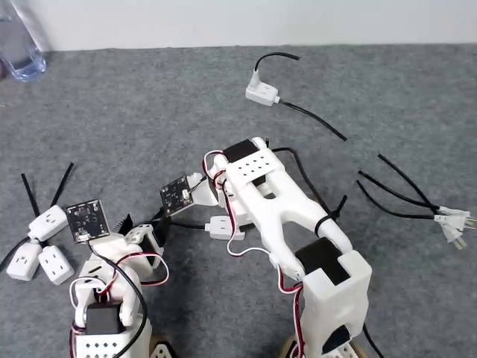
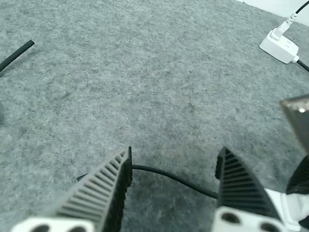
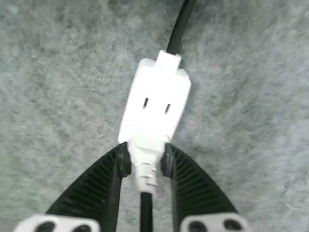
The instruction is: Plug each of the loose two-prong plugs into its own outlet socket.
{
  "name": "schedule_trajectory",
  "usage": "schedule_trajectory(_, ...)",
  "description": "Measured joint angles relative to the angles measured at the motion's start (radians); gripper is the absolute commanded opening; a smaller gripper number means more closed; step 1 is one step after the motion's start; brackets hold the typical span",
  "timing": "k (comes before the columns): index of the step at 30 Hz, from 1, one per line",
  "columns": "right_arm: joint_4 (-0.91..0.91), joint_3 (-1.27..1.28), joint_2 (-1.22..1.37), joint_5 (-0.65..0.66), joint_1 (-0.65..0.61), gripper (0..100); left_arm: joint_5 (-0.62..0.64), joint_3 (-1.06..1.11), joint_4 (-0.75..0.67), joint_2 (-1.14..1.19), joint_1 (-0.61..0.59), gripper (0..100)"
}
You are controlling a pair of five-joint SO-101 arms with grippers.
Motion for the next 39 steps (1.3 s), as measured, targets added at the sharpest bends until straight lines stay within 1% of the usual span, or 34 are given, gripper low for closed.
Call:
schedule_trajectory(7,0.005,0.049,-0.041,-0.037,-0.003,11.2,0.000,0.000,0.000,0.000,0.000,27)
schedule_trajectory(10,0.003,0.051,-0.044,-0.058,-0.025,12.1,0.000,0.000,0.000,0.000,0.000,27)
schedule_trajectory(15,0.003,0.054,-0.054,-0.100,-0.054,22.5,0.000,0.000,0.000,0.000,0.000,27)
schedule_trajectory(17,0.002,0.063,-0.066,-0.117,-0.069,24.6,0.000,0.000,0.000,0.000,0.000,27)
schedule_trajectory(24,0.002,0.063,-0.109,-0.144,-0.100,24.5,0.000,0.000,0.000,0.000,0.000,27)
schedule_trajectory(30,-0.057,0.061,0.014,-0.149,-0.103,24.4,0.000,0.000,0.002,0.002,0.003,27)
schedule_trajectory(32,-0.066,0.055,0.043,-0.149,-0.103,21.5,-0.003,0.000,0.002,0.003,0.003,27)
schedule_trajectory(33,-0.066,0.051,0.051,-0.149,-0.103,16.6,-0.006,0.000,0.002,0.003,0.002,27)
schedule_trajectory(35,-0.077,0.049,0.052,-0.144,-0.103,0.9,-0.009,0.000,0.002,0.003,0.000,27)
schedule_trajectory(36,-0.092,0.048,0.052,-0.149,-0.101,0.6,-0.009,0.000,0.002,0.003,0.000,27)
schedule_trajectory(37,-0.104,0.041,0.060,-0.147,-0.098,4.1,-0.009,0.000,0.002,0.003,0.003,27)
schedule_trajectory(39,-0.133,0.040,0.066,-0.147,-0.080,0.0,-0.012,0.000,0.002,0.002,0.002,27)
